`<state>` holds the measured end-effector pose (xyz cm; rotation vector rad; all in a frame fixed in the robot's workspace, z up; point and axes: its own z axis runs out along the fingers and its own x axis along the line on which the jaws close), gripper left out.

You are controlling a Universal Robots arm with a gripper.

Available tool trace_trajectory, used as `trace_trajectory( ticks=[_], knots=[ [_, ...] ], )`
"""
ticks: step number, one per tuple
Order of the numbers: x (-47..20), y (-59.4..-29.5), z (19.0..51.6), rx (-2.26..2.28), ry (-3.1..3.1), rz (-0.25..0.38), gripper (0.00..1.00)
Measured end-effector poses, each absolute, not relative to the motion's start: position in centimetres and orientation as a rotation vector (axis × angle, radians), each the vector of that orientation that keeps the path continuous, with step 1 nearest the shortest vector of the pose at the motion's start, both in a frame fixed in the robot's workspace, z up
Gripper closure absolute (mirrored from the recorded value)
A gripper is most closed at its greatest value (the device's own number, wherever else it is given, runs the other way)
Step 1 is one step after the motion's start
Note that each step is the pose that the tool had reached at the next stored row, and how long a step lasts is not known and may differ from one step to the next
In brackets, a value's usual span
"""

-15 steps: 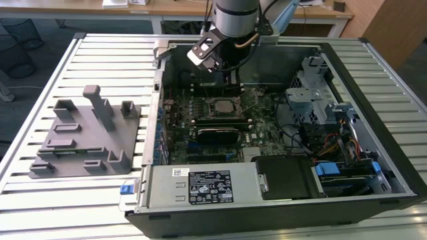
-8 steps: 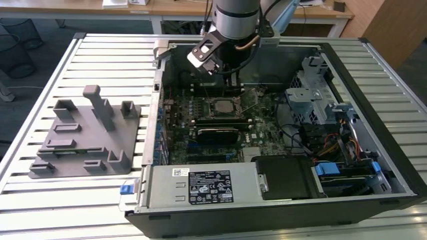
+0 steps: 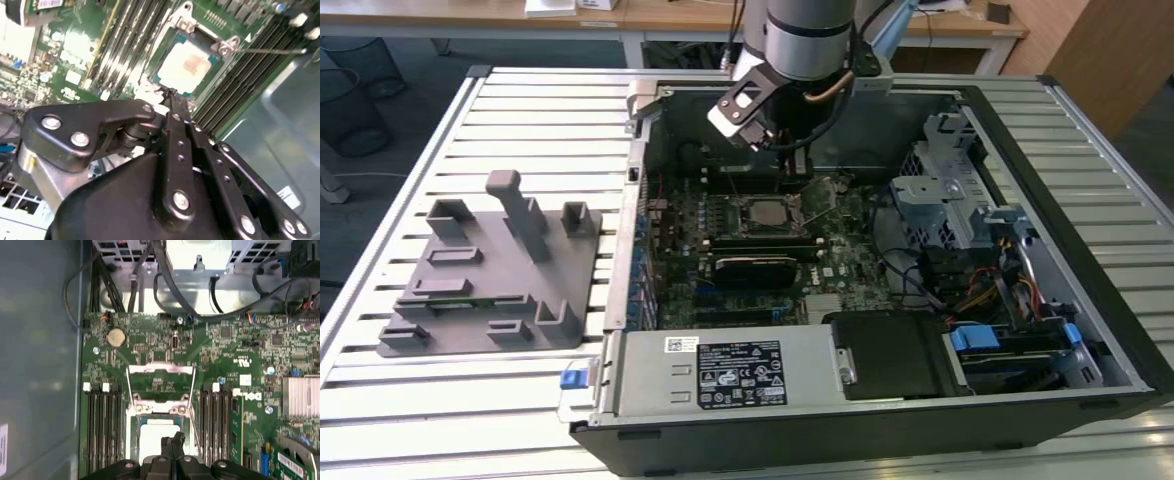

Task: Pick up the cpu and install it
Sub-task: 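Close the cpu cover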

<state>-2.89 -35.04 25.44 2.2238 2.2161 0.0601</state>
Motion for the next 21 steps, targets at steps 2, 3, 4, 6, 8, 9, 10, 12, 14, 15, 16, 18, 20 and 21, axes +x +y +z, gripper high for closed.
trace_trajectory(
  ticks=[2, 3, 4, 6, 8, 9, 10, 12, 14, 15, 16, 18, 20, 21],
  knots=[
    [-2.9, -35.0, 25.5, 2.224, 2.216, 0.059, 0.89],
    [-2.9, -35.0, 25.7, 2.224, 2.216, 0.06, 0.89],
    [-2.9, -35.0, 25.8, 2.224, 2.216, 0.06, 0.89],
    [-2.6, -35.0, 25.9, 2.224, 2.216, 0.06, 0.89],
    [-1.8, -35.0, 25.9, 2.224, 2.216, 0.059, 0.89],
    [-1.3, -35.0, 25.9, 2.224, 2.217, 0.059, 0.89],
    [-0.9, -35.0, 25.8, 2.224, 2.217, 0.059, 0.89],
    [-0.1, -35.0, 25.8, 2.225, 2.217, 0.059, 0.89],
    [0.5, -35.0, 25.8, 2.224, 2.217, 0.058, 0.89],
    [0.8, -35.0, 25.8, 2.225, 2.217, 0.058, 0.89],
    [1.1, -35.0, 25.8, 2.224, 2.217, 0.058, 0.89],
    [1.6, -35.0, 25.8, 2.225, 2.217, 0.058, 0.89],
    [2.1, -35.0, 25.8, 2.225, 2.217, 0.058, 0.89],
    [2.4, -35.0, 25.8, 2.225, 2.217, 0.058, 0.89]
  ],
)
